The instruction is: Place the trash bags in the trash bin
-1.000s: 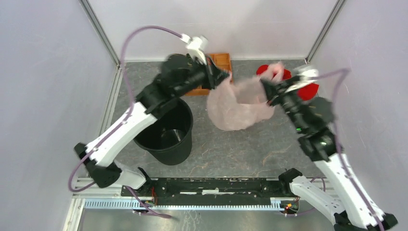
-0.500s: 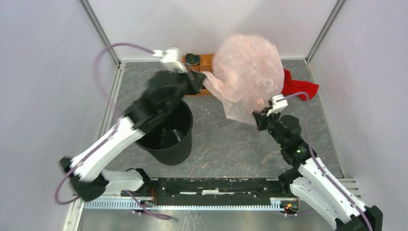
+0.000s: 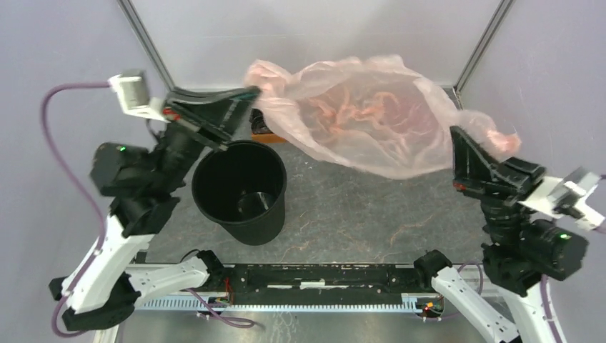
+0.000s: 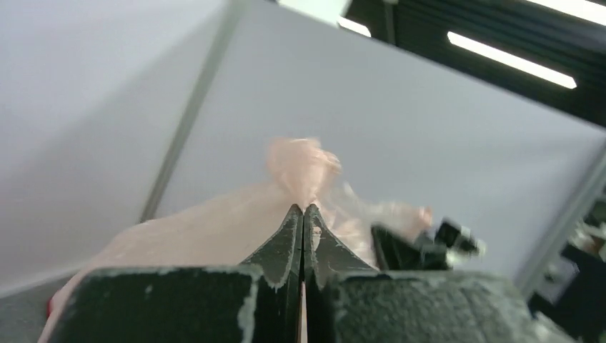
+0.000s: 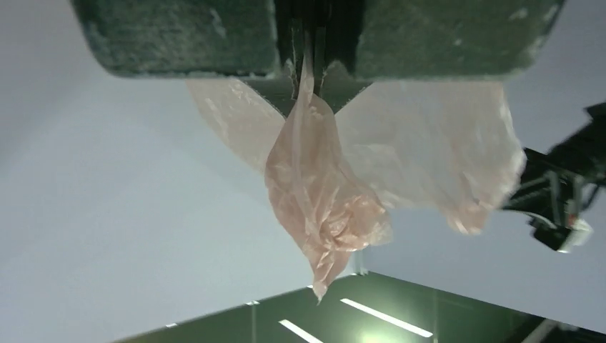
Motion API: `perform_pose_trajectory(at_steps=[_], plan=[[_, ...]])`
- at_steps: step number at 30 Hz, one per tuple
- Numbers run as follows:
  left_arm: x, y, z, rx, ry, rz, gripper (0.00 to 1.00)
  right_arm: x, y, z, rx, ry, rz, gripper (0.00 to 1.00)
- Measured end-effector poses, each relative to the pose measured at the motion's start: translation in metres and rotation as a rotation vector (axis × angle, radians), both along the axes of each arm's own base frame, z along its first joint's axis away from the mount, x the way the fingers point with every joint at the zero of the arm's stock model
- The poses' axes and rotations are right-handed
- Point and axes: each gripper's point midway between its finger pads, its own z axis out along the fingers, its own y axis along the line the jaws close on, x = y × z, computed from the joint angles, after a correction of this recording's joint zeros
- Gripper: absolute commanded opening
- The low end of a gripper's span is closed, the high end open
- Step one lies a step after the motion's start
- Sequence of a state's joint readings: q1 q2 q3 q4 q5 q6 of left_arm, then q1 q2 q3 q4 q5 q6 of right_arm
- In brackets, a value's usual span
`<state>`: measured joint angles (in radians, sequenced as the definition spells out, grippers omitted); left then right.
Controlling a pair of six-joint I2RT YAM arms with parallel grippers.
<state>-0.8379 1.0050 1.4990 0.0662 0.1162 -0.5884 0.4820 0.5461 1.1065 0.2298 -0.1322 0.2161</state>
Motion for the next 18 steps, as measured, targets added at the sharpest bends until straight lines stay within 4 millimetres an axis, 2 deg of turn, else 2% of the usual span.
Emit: perform_pose_trajectory(at_steps=[1, 2, 3, 4, 6, 8, 9, 10, 11, 12, 13, 14, 15, 16, 17, 18], plan=[[-0.003, 0.022, 0.008, -0.052, 0.005, 0.059, 0.02, -0.007, -0.006, -0.006, 0.019, -0.023, -0.01, 0.0], [0.005, 0.038, 0.008, -0.085, 0.046, 0.141, 0.02, 0.0, -0.008, -0.022, 0.032, -0.007, -0.03, 0.0], [0.009, 0.04, 0.006, -0.087, 0.059, 0.161, 0.02, 0.014, -0.005, -0.041, 0.024, 0.038, -0.047, 0.0], [0.032, 0.041, -0.013, -0.048, 0.141, 0.242, 0.02, 0.046, 0.005, -0.078, -0.01, 0.149, -0.074, 0.0], [0.075, 0.029, -0.058, 0.072, 0.264, 0.337, 0.02, 0.107, 0.03, -0.164, -0.128, 0.402, -0.112, 0.0], [0.129, 0.007, -0.129, 0.257, 0.425, 0.395, 0.02, 0.148, 0.047, -0.27, -0.287, 0.694, -0.141, 0.0], [0.151, -0.003, -0.163, 0.343, 0.499, 0.405, 0.02, 0.154, 0.049, -0.318, -0.366, 0.83, -0.154, 0.01], [0.165, -0.011, -0.193, 0.415, 0.56, 0.396, 0.02, 0.151, 0.047, -0.355, -0.438, 0.947, -0.162, 0.01], [0.176, -0.02, -0.224, 0.495, 0.629, 0.369, 0.02, 0.148, 0.045, -0.364, -0.465, 0.984, -0.164, 0.01], [0.179, -0.028, -0.239, 0.532, 0.669, 0.33, 0.02, 0.146, 0.044, -0.358, -0.474, 0.991, -0.165, 0.01], [0.18, -0.036, -0.245, 0.551, 0.696, 0.276, 0.02, 0.146, 0.045, -0.333, -0.457, 0.958, -0.16, 0.01], [0.175, -0.047, -0.235, 0.532, 0.692, 0.203, 0.02, 0.146, 0.049, -0.294, -0.424, 0.894, -0.139, 0.01], [0.168, -0.059, -0.213, 0.482, 0.655, 0.122, 0.02, 0.145, 0.054, -0.244, -0.377, 0.804, -0.106, 0.01], [0.157, -0.068, -0.178, 0.4, 0.579, 0.038, 0.02, 0.137, 0.057, -0.177, -0.305, 0.662, -0.064, 0.01], [0.142, -0.073, -0.142, 0.321, 0.489, -0.034, 0.02, 0.125, 0.058, -0.129, -0.251, 0.546, -0.024, 0.01], [0.12, -0.07, -0.102, 0.237, 0.375, -0.094, 0.02, 0.103, 0.056, -0.073, -0.187, 0.393, 0.021, 0.02]])
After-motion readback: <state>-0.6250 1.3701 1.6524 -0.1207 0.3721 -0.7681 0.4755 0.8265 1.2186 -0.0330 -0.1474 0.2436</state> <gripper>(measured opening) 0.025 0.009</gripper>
